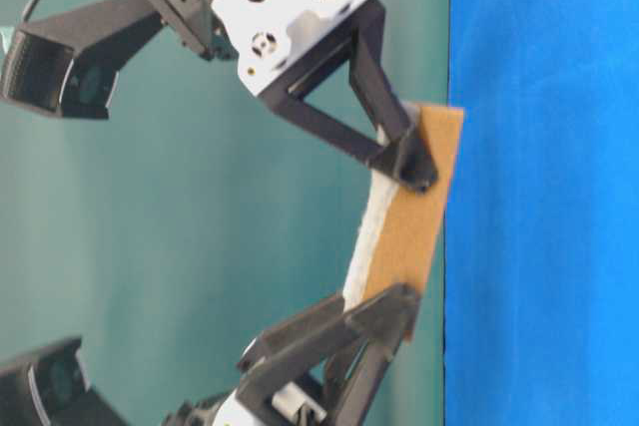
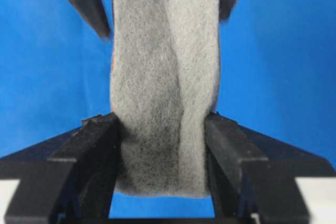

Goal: Hand over the sponge with the left arm and wipe it with the right arm.
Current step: 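Open the left gripper and pull it back left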

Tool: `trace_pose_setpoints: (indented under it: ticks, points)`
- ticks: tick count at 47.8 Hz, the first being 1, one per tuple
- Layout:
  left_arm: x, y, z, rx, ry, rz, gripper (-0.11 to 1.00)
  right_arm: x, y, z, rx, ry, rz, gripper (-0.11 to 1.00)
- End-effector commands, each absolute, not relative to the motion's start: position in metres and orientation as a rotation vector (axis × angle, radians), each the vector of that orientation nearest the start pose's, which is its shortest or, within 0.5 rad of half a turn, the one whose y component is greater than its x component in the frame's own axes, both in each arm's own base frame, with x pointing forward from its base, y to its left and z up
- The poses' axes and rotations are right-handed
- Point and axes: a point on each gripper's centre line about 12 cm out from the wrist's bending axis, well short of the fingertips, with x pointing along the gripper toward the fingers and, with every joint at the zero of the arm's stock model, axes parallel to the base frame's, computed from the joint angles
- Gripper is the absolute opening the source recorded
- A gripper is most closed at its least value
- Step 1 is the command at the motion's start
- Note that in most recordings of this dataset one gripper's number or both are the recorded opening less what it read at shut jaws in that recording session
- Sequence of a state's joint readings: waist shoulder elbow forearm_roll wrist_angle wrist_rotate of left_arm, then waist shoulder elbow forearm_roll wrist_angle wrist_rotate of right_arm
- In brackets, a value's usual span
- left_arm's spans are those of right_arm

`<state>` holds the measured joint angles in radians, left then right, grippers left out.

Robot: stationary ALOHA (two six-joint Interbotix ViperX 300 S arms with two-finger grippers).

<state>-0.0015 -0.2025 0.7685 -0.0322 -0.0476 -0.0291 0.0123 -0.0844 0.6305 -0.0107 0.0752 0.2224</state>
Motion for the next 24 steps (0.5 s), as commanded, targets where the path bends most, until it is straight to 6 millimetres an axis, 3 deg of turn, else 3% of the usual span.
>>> trace_pose_setpoints:
  ticks: [1, 15, 24]
  points:
    - [0.346, -0.001, 0.231, -0.056, 0.445, 0.012, 0.88, 0.382, 0.008, 0.221, 0.201, 0.584, -0.044, 0.53]
    - [0.294, 0.0, 0.246, -0.061, 0.297, 0.012, 0.85, 0.37, 0.01, 0.22, 0.201, 0.591, -0.039, 0.53]
    - [0.276, 0.0, 0.251, -0.061, 0.235, 0.011, 0.85, 0.371, 0.01, 0.22, 0.201, 0.591, -0.039, 0.53]
